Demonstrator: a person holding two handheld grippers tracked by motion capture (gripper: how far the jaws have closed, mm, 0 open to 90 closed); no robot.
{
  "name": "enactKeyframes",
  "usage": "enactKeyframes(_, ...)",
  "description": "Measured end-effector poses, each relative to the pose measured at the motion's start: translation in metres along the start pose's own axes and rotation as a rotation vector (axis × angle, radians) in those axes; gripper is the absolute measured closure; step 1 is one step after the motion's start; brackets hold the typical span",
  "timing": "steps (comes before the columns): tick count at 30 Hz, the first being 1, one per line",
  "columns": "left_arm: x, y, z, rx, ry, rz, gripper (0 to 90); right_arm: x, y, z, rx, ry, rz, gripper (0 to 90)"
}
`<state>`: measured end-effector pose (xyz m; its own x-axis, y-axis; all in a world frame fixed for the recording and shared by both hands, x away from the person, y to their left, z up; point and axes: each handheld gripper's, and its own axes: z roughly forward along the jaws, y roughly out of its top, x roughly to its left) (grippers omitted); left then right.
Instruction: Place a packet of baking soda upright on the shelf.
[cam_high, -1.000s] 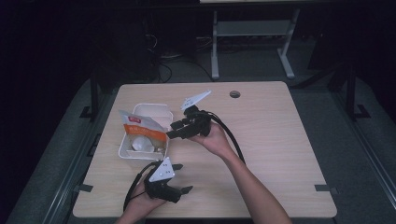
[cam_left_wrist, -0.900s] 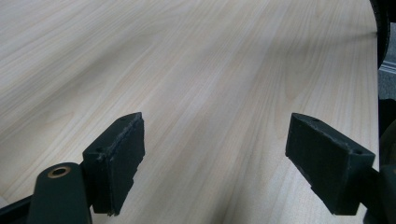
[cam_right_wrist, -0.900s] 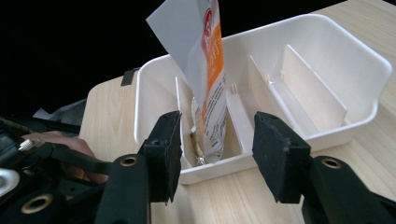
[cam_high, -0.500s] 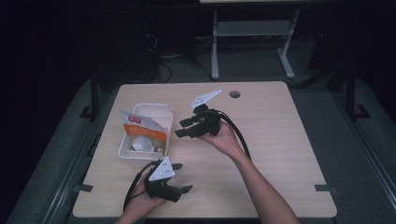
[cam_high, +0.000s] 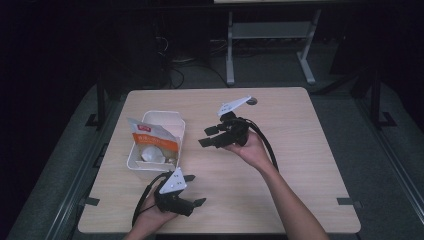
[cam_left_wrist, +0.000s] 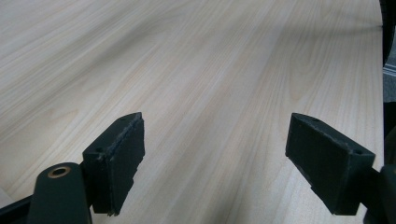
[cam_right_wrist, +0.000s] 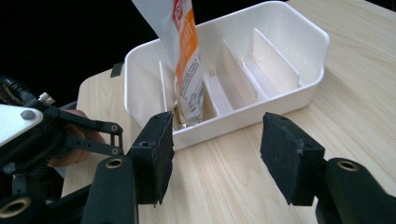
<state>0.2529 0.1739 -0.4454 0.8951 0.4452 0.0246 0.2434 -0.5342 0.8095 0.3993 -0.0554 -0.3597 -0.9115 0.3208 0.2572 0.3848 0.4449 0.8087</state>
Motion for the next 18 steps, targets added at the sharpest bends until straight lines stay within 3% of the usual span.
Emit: enactKeyframes(18, 0.001, 0.0, 0.001, -0.001, 0.01, -0.009, 19.0, -0.008, -0.024, -0.039, -0.024, -0.054, 0.039, 38.4)
